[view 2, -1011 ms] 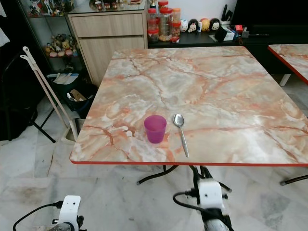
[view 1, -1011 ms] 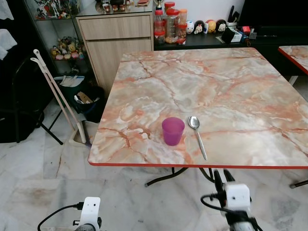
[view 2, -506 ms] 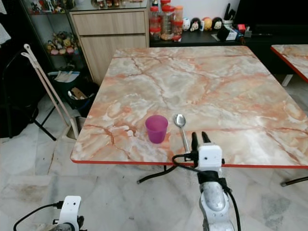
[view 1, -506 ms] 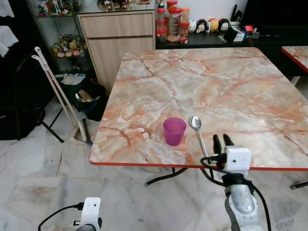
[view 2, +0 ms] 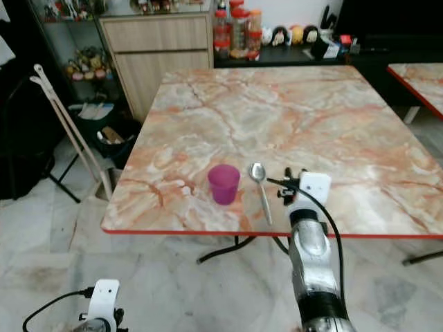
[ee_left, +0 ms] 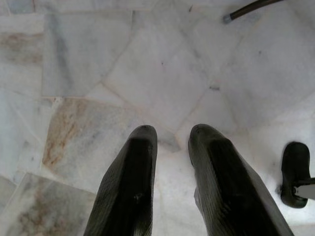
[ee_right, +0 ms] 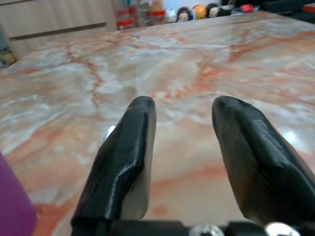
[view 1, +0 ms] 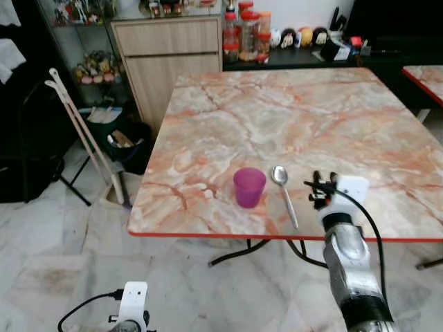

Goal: Setting the table

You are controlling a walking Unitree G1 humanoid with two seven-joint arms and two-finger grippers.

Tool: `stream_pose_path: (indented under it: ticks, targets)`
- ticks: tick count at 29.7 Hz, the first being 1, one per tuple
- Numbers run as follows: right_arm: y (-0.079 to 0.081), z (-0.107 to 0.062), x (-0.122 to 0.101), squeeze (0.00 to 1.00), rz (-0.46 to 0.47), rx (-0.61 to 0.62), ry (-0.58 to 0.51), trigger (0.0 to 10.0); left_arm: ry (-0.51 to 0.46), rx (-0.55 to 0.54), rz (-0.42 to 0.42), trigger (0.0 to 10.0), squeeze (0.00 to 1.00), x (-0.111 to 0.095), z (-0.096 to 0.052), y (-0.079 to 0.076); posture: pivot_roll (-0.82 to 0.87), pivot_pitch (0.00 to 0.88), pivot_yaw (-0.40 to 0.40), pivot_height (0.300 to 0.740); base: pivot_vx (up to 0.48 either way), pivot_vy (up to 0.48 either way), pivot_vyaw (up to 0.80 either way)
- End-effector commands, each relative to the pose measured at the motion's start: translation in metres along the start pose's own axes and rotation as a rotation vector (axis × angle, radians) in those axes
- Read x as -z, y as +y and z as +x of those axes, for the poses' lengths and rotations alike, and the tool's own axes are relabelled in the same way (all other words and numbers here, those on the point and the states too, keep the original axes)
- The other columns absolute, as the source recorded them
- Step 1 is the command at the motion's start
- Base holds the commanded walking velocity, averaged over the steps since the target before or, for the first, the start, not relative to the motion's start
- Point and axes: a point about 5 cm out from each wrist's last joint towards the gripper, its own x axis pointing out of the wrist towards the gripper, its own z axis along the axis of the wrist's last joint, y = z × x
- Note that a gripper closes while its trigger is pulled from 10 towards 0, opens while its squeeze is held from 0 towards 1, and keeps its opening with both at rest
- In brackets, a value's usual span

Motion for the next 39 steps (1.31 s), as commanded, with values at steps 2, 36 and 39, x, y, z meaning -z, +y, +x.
stream_pose_path:
  ticks: [2, 36, 39]
  targets:
    - [0.005, 0.005, 0.004, 1.0, -0.012, -0.024, 0.054, 10.0, 0.013, -0.015, -0.005, 10.0, 0.0, 0.003, 0.0, 0.003, -0.07, 0.0, 0.038, 0.74, 0.0, 0.0, 0.0]
    - [0.025, 0.022, 0.019, 0.0, -0.108, -0.07, 0.288, 10.0, 0.024, -0.015, -0.043, 10.0, 0.0, 0.006, -0.001, 0.001, -0.06, 0.0, 0.015, 0.74, 0.0, 0.0, 0.0]
    - [0.025, 0.023, 0.02, 0.0, -0.112, -0.072, 0.297, 10.0, 0.025, -0.015, -0.044, 10.0, 0.0, 0.006, -0.001, 0.0, -0.06, 0.0, 0.014, 0.74, 0.0, 0.0, 0.0]
